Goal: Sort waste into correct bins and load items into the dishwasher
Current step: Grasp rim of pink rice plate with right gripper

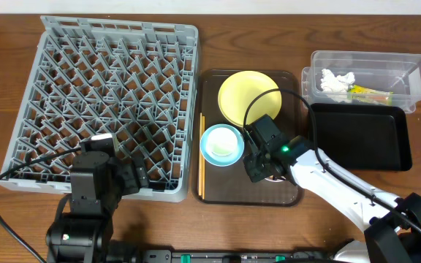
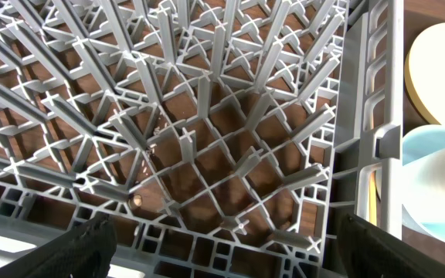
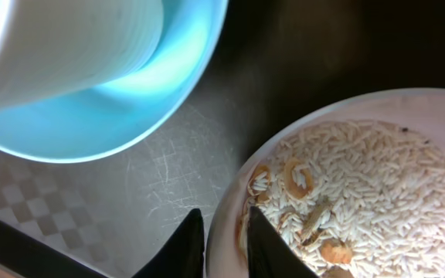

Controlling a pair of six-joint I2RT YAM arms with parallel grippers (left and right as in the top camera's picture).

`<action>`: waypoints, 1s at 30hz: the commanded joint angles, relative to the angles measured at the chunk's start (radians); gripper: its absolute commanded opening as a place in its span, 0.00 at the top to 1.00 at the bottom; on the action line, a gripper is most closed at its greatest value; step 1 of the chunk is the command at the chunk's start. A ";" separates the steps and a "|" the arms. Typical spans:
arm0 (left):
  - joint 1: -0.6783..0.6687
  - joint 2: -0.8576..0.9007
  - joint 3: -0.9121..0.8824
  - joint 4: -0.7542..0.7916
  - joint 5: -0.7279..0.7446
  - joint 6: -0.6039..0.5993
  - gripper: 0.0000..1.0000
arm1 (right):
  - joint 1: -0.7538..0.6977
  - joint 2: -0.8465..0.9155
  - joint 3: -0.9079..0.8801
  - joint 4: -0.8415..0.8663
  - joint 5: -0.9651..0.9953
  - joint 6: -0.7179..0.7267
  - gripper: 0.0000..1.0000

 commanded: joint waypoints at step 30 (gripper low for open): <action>0.004 -0.001 0.026 -0.003 -0.005 0.014 0.09 | 0.014 0.059 0.009 0.031 0.017 0.043 0.84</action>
